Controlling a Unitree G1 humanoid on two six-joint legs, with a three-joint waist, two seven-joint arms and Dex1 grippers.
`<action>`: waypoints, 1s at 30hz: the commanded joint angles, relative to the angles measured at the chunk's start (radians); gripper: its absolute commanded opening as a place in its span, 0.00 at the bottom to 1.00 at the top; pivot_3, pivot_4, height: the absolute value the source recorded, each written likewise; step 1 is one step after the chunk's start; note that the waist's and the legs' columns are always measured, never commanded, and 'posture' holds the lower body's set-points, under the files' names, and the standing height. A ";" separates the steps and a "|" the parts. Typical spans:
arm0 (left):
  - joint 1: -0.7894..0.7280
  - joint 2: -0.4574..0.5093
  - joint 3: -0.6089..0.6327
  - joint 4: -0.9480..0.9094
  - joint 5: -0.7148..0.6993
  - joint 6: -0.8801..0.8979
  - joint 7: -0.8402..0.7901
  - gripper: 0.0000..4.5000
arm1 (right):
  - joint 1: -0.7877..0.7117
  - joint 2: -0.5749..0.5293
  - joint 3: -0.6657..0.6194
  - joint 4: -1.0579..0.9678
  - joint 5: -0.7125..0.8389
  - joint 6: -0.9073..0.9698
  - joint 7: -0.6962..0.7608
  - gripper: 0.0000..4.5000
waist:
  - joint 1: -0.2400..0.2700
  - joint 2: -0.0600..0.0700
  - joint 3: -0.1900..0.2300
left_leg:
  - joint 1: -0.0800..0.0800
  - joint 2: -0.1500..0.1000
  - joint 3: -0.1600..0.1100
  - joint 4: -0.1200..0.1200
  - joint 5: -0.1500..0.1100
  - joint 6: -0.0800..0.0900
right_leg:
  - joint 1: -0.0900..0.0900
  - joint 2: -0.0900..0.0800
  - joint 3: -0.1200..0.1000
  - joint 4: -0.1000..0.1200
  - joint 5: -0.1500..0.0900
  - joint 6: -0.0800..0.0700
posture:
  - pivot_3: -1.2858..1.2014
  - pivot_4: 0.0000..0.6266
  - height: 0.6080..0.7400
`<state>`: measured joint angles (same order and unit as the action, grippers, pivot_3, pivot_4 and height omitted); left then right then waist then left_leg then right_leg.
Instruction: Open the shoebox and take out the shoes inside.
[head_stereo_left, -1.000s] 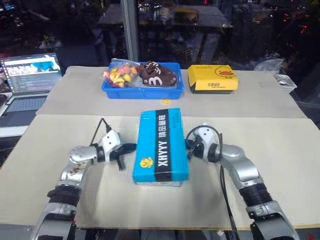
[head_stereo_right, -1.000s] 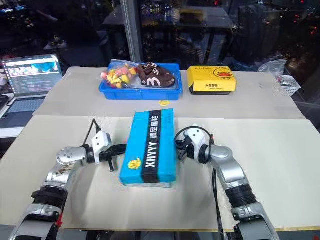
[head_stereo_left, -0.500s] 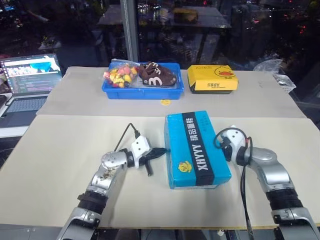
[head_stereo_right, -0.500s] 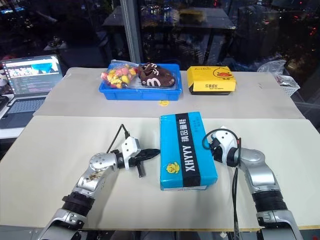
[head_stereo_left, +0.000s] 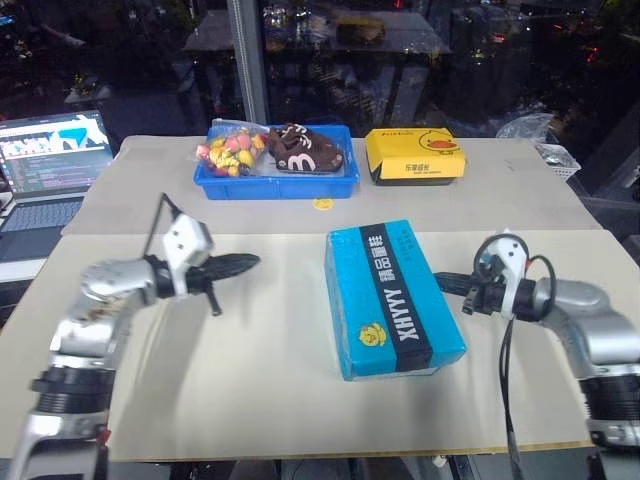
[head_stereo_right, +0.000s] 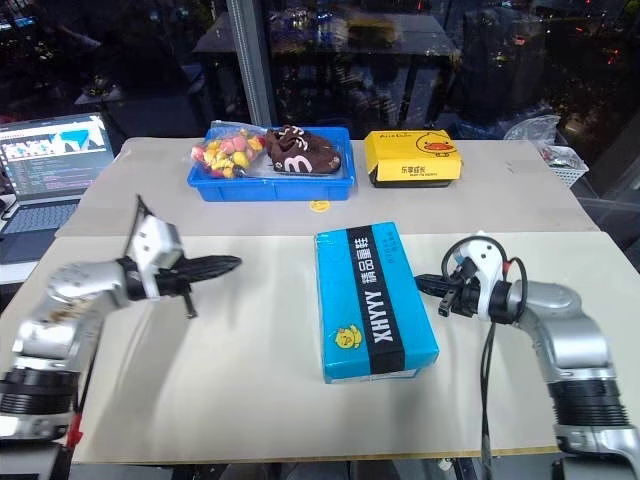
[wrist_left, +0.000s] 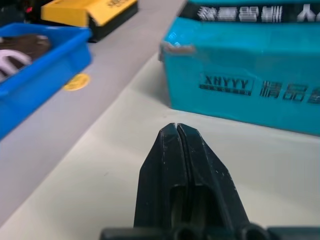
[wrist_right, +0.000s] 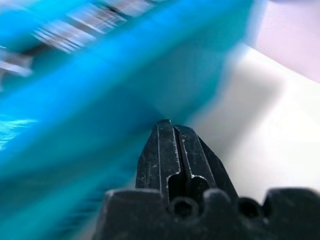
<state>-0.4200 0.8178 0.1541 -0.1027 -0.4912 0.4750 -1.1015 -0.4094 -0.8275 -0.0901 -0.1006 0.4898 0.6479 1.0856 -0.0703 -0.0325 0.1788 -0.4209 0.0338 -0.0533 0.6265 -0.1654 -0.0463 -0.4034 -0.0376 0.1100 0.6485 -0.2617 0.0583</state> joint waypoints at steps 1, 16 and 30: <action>-0.008 0.055 0.037 -0.093 -0.111 0.128 -0.036 0.12 | -0.021 -0.007 0.030 -0.037 0.029 0.038 0.030 0.00 | 0.001 0.000 0.000 | 0.000 0.000 0.000 0.000 0.000 0.000 | 0.000 0.000 0.000 0.000 0.000 0.000 | 0.52 0.24 1.00; -0.078 0.247 0.097 -0.177 -0.221 0.280 -0.073 0.99 | -0.040 0.073 0.120 0.225 -0.057 -0.070 0.080 0.00 | 0.002 -0.001 0.001 | -0.001 0.000 0.001 -0.001 0.000 0.000 | -0.002 0.001 0.000 0.000 -0.001 -0.001 | 0.52 0.24 1.00; -0.107 0.299 0.152 -0.128 -0.265 0.300 -0.090 0.99 | -0.087 0.113 0.036 0.015 0.194 0.138 0.131 0.00 | -0.001 0.000 0.002 | -0.001 0.001 0.001 -0.001 0.000 0.000 | -0.003 0.001 0.001 0.001 -0.001 -0.001 | 0.52 0.24 1.00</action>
<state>-0.5093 1.0814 0.2558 -0.2254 -0.7402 0.7689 -1.1823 -0.4592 -0.7142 -0.0061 -0.0278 0.6140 0.7507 1.2015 -0.0709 -0.0326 0.1804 -0.4220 0.0347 -0.0525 0.6261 -0.1656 -0.0460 -0.4059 -0.0363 0.1105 0.6491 -0.2627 0.0572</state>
